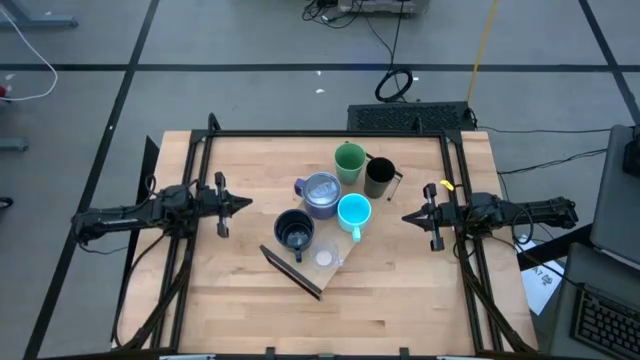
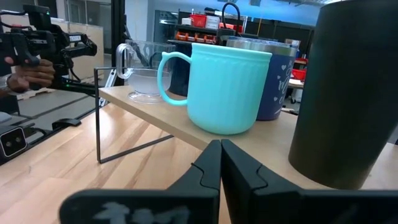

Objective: Stack small to large cups/mugs on shelf
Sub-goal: Return to Home Position

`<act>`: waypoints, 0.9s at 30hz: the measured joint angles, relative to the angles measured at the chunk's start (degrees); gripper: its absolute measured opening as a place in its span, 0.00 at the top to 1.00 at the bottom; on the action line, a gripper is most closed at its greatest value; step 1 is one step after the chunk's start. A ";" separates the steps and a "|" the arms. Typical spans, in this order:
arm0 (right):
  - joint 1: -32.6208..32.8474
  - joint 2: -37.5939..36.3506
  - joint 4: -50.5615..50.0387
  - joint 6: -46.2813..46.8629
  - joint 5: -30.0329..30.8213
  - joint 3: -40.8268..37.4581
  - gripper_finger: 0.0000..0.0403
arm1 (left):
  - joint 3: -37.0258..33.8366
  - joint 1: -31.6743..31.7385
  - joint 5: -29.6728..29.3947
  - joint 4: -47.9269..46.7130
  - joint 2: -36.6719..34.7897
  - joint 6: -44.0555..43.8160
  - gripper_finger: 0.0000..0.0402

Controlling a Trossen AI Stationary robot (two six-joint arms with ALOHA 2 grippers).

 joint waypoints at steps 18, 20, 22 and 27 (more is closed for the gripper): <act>0.00 -0.01 0.00 0.00 0.00 -0.01 1.00 | 0.00 -1.05 0.24 -0.02 -1.18 0.45 0.99; -0.02 -0.01 0.00 0.00 0.00 -0.01 1.00 | 0.00 -1.26 0.25 0.04 -1.18 0.43 0.99; -0.01 -0.01 0.00 0.00 0.00 -0.01 1.00 | 0.00 -1.40 0.22 0.17 -1.18 0.26 0.99; 0.00 -0.01 0.00 0.00 0.00 -0.01 1.00 | 0.00 -1.40 0.21 0.20 -1.18 0.30 0.99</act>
